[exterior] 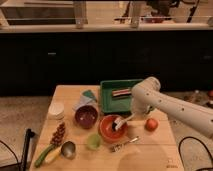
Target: Wipe red bowl with brush
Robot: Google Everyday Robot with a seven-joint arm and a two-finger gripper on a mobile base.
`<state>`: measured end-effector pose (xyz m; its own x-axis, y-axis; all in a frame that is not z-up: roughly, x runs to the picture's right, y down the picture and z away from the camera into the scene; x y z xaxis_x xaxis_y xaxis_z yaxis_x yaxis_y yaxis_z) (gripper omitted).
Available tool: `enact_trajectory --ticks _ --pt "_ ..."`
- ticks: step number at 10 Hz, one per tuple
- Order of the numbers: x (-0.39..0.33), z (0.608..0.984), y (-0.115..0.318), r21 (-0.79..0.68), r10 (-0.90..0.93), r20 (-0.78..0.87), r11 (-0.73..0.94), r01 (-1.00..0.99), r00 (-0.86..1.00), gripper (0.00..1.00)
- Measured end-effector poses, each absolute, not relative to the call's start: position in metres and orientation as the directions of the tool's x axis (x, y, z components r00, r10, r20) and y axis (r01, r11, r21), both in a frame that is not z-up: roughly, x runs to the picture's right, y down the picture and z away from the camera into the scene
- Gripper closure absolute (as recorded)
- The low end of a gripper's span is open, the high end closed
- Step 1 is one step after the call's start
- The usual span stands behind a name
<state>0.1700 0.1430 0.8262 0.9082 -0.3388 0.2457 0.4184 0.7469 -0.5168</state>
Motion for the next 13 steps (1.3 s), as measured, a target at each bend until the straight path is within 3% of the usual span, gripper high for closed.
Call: enact_trajectory --ticks 6,13 --pt "0.112 0.833 0.150 -0.492 -0.446 0.344 0.664 0.563 0.826 1.00" --pt "0.165 0.819 0.156 -0.525 -0.452 0.329 0.642 0.558 0.829 1.00"
